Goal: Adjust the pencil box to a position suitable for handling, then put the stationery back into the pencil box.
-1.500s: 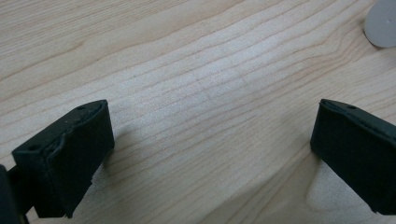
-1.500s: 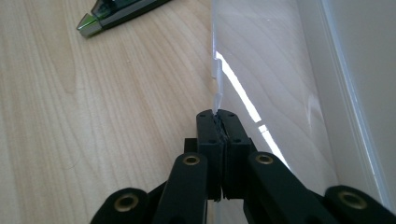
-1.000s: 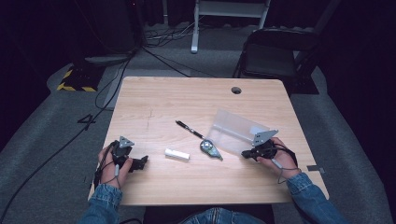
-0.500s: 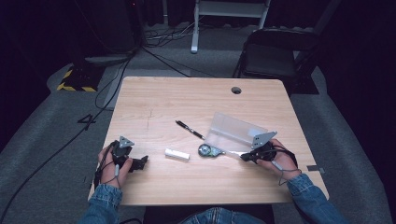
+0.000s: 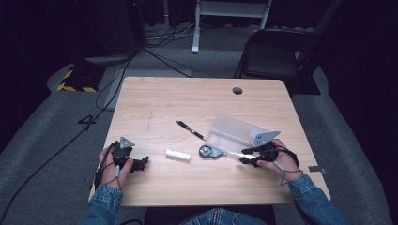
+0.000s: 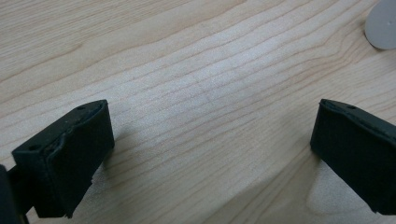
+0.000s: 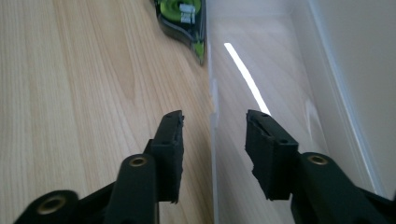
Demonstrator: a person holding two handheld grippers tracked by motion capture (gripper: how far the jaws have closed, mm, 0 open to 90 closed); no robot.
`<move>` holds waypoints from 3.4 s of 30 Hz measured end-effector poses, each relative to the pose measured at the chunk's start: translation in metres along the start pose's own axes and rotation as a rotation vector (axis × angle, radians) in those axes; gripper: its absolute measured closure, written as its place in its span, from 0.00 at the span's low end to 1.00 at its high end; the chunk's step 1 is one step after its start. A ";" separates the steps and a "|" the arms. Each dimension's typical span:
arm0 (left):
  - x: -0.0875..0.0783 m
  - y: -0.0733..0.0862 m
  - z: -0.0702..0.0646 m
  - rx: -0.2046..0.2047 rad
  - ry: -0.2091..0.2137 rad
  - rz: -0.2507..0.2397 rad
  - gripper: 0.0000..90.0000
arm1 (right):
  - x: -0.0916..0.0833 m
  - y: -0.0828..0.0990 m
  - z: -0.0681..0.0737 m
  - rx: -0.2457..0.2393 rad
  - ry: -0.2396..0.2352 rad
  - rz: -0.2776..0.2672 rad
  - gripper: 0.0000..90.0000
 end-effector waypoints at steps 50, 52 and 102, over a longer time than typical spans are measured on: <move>-0.001 0.001 -0.001 0.002 -0.005 -0.002 0.00 | 0.070 -0.113 0.000 0.084 0.069 -0.134 0.62; -0.001 0.001 -0.001 0.002 -0.005 -0.003 0.00 | 0.077 -0.116 -0.001 0.082 0.071 -0.131 0.61; -0.001 0.001 -0.001 0.002 -0.004 -0.002 0.00 | 0.176 -0.103 -0.020 0.081 0.161 0.090 0.83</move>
Point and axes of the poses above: each handheld gripper's, and its own axes: x roughly forward along the jaws, y roughly out of its underside, z roughly to its left, the point moved 3 cm from there along x, roughly forward along the jaws, and after that the axes turned 15 degrees about -z, right-handed, at the moved point
